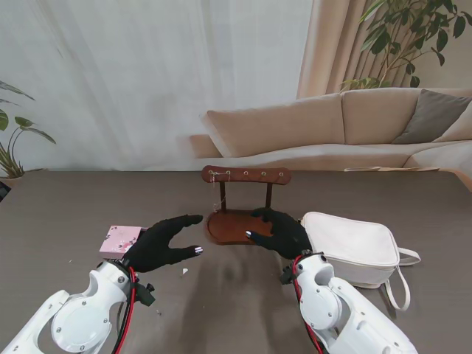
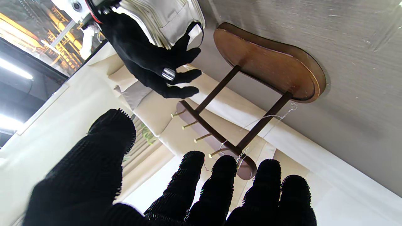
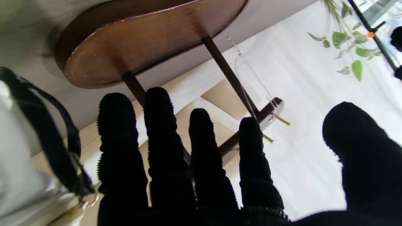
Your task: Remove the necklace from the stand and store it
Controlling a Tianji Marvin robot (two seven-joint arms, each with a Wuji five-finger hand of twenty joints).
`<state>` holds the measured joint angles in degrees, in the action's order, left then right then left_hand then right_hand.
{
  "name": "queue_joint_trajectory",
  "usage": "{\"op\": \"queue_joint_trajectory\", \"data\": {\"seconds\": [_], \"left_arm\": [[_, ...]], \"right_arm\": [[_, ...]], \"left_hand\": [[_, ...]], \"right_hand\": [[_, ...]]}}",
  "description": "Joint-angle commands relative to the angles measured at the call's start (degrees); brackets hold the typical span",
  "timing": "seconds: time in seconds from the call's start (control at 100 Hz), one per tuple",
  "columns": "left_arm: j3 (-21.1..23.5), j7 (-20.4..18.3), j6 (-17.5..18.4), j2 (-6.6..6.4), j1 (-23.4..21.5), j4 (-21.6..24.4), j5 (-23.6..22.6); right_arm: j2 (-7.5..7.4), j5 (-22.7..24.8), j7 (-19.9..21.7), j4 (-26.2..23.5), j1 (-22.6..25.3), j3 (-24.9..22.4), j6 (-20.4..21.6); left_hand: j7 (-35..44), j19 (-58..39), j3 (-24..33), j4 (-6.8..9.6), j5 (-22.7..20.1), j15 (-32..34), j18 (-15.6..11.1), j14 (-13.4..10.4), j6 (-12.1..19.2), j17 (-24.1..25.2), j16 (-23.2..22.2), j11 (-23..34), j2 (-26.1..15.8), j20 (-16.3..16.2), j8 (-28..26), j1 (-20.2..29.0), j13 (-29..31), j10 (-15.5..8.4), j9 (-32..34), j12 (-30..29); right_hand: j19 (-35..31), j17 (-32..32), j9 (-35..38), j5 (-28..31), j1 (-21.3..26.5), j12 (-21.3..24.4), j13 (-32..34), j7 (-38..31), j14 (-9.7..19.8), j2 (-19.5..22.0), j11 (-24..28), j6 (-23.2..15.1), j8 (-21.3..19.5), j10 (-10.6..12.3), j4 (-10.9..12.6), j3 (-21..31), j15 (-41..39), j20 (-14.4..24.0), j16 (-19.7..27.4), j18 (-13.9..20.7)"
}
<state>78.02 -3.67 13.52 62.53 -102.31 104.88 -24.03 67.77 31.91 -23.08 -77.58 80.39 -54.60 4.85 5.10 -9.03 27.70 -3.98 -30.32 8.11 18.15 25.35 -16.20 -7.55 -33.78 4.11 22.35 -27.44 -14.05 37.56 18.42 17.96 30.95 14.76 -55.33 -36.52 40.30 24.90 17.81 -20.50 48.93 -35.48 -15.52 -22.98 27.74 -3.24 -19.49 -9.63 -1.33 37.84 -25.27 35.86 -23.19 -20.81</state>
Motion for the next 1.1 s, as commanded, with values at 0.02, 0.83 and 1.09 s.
{"op": "queue_joint_trajectory", "data": {"seconds": [0.02,0.83,1.09], "left_arm": [[0.2,-0.9,0.1,0.25,-0.3,0.5,0.0],[1.3,-0.2,0.7,0.39,-1.5,1.2,-0.3],[1.4,-0.4,0.9,0.33,-1.5,1.2,-0.3]], "right_arm": [[1.73,-1.4,1.7,0.3,-2.2,1.6,-1.2],[8.02,-8.7,1.5,14.5,-16.8,14.8,-13.4],[10.48,-11.7,1.0,18.7,-20.2,16.8,-15.2]], "left_hand": [[0.1,-0.9,-1.4,-0.04,-1.1,-0.9,-0.6,1.3,0.8,0.4,0.4,-0.3,-1.6,-0.6,0.1,0.3,0.5,0.0,1.2,0.2],[0.1,-0.9,-2.1,0.08,-1.2,-1.0,-0.6,1.5,0.8,0.5,1.0,-0.3,-2.0,-0.7,0.1,0.5,0.6,0.0,1.4,0.2],[0.1,-0.9,-2.3,0.11,-1.2,-1.0,-0.6,1.4,1.0,0.5,1.2,-0.4,-2.1,-0.7,0.1,0.4,0.6,-0.1,1.4,0.2]], "right_hand": [[-5.4,10.1,1.6,-2.5,-0.6,-0.6,3.1,-1.2,0.0,-0.5,1.0,-1.8,1.1,1.0,0.6,-0.4,-2.5,1.3,-1.2,-1.3],[-13.1,7.2,5.8,-12.6,-0.5,-0.7,7.1,-1.9,-0.9,0.2,2.6,2.5,5.6,0.9,0.8,-0.8,-7.7,-1.7,-2.8,-1.7],[-13.4,7.4,5.9,-17.8,0.0,-0.5,7.2,-2.9,-1.1,0.5,3.0,4.8,6.5,1.1,0.8,-1.1,-7.8,-2.3,-2.8,-1.8]]}}
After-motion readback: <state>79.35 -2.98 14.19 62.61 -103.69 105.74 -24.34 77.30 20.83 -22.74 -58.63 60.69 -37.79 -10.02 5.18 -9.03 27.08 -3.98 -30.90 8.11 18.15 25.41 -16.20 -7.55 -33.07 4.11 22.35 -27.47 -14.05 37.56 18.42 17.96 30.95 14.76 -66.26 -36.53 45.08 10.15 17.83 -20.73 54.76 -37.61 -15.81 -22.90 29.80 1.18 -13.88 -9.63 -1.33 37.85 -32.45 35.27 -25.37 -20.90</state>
